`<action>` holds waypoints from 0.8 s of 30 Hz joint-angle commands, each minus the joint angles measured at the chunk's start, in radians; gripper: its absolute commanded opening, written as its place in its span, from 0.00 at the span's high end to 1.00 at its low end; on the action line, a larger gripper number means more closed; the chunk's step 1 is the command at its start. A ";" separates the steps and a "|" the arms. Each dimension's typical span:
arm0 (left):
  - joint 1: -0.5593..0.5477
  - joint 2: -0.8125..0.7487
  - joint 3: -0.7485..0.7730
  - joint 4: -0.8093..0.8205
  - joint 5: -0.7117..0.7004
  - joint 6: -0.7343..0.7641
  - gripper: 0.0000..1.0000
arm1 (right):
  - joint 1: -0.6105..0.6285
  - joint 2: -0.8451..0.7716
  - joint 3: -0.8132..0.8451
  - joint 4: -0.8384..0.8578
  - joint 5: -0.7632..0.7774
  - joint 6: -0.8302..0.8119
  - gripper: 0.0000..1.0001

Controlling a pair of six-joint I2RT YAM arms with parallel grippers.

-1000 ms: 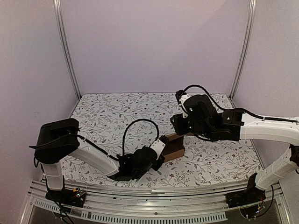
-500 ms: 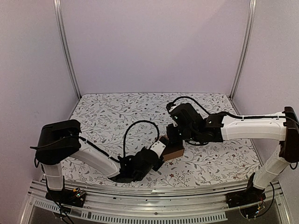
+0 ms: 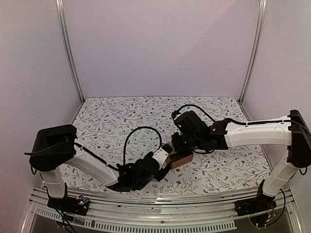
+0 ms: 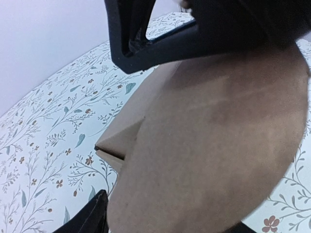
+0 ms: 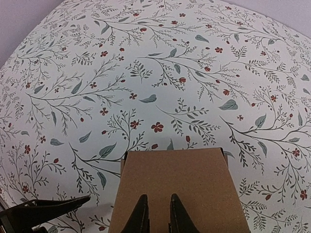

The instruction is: Fold the paper box

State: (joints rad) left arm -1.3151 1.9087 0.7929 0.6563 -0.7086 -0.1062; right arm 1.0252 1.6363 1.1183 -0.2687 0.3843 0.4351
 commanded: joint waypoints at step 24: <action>0.053 -0.205 -0.143 -0.105 0.188 -0.121 0.52 | -0.007 0.051 -0.134 0.088 -0.051 0.087 0.94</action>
State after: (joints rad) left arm -1.2980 1.7191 0.6609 0.5804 -0.5907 -0.1978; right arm 1.0252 1.6566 1.0119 -0.1722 0.3569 0.5053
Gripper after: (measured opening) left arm 0.518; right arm 0.059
